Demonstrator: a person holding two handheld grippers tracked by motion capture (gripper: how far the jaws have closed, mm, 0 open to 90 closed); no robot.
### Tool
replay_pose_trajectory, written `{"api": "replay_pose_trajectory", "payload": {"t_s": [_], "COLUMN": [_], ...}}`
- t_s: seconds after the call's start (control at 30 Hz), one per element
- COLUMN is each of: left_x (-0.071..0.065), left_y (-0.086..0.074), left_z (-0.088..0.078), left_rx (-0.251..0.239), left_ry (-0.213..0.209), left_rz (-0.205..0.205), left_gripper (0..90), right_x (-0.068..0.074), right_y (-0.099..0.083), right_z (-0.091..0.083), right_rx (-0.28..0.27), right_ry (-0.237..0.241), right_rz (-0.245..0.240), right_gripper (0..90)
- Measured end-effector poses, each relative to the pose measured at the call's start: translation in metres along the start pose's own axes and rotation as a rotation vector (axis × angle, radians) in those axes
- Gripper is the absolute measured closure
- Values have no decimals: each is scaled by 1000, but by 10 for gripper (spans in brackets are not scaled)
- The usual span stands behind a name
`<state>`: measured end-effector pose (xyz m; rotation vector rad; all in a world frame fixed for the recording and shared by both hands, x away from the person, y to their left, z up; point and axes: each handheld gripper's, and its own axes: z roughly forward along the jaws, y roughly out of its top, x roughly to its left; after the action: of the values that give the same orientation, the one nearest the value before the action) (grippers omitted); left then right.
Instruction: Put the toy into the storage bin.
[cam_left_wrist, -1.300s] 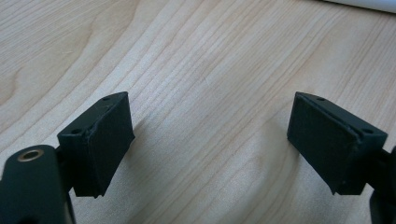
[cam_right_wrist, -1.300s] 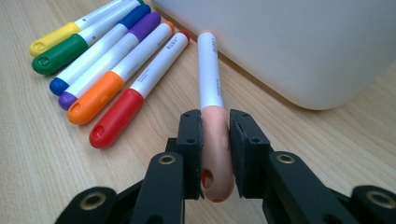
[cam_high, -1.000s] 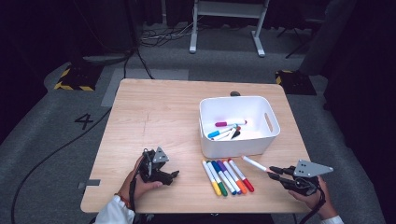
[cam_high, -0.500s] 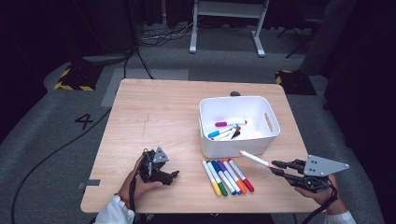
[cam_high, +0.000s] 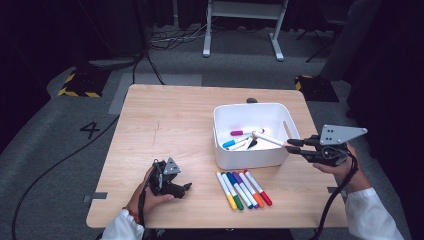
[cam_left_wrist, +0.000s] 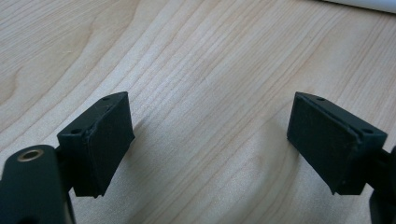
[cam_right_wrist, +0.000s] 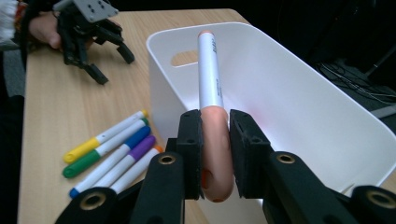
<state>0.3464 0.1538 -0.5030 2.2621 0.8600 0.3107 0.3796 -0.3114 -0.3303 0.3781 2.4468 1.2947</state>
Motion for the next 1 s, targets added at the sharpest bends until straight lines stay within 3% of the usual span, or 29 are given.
{"api": "replay_pose_trajectory", "payload": {"t_s": [0.13, 0.23, 0.4, 0.63, 0.73, 0.87, 1.0], "left_x": [0, 0, 0, 0, 0, 0, 0], "left_y": [0, 0, 0, 0, 0, 0, 0], "left_z": [1, 1, 1, 1, 1, 1, 1], "left_rx": [-3, -3, -3, -3, -3, -3, -3], "left_ry": [-6, -6, -6, -5, -6, -6, -6], "left_rz": [0, 0, 0, 1, 0, 1, 1], "left_gripper": [144, 144, 143, 144, 144, 144, 144], "right_x": [-14, -24, -35, -46, -52, -52, -45], "right_y": [10, 18, 26, 24, 20, 21, 22], "right_z": [12, 26, 56, 93, 106, 111, 114], "right_rx": [40, 61, 142, 251, 318, 365, 431], "right_ry": [7, 29, 80, 176, 171, 191, 253], "right_rz": [-25, -36, -48, -49, -43, -70, -114], "right_gripper": [752, 752, 752, 752, 752, 752, 752]}}
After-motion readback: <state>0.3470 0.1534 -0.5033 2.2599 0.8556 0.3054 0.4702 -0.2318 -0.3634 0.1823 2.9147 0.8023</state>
